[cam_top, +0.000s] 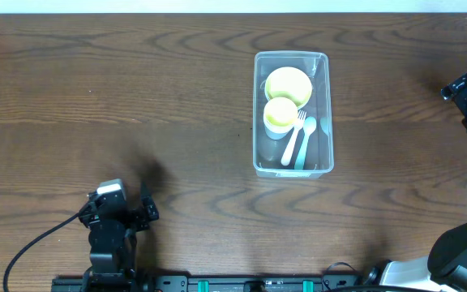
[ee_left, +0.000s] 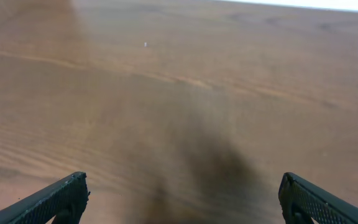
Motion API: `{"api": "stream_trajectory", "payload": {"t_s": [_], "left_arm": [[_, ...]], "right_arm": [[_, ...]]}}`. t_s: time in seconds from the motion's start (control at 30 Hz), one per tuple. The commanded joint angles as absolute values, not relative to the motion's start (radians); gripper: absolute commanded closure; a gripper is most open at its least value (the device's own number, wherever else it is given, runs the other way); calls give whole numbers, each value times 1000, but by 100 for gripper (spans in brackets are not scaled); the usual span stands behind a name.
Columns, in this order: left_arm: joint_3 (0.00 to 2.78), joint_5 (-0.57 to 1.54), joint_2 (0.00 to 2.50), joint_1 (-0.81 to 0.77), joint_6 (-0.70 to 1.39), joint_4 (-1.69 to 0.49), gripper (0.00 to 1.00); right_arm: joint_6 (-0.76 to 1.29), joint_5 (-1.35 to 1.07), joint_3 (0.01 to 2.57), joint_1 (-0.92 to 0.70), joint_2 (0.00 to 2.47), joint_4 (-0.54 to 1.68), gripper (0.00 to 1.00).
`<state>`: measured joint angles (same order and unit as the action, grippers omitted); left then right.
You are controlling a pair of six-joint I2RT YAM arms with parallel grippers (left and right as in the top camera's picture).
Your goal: Pack container
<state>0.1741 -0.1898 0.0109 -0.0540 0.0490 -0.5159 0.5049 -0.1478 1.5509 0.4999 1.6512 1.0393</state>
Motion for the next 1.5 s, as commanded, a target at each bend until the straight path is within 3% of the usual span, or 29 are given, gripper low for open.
{"api": "stream_trajectory", "payload": {"t_s": [0.0, 0.67, 0.83, 1.1, 1.23, 1.47], "left_arm": [[168, -191, 4, -49, 57, -542, 2], [168, -191, 4, -49, 57, -654, 2], [168, -191, 4, -49, 57, -654, 2], [168, -191, 4, -49, 57, -654, 2], [168, -191, 4, -49, 57, -654, 2], [168, -191, 4, -49, 57, -654, 2]], "right_arm": [[500, -142, 1549, 504, 1655, 1040, 1], [500, -138, 1549, 467, 1615, 1040, 1], [480, -99, 1549, 331, 1499, 1041, 1], [82, 133, 1493, 35, 1297, 1139, 1], [4, 120, 1349, -45, 1160, 965, 1], [-58, 102, 931, -36, 828, 624, 1]]}}
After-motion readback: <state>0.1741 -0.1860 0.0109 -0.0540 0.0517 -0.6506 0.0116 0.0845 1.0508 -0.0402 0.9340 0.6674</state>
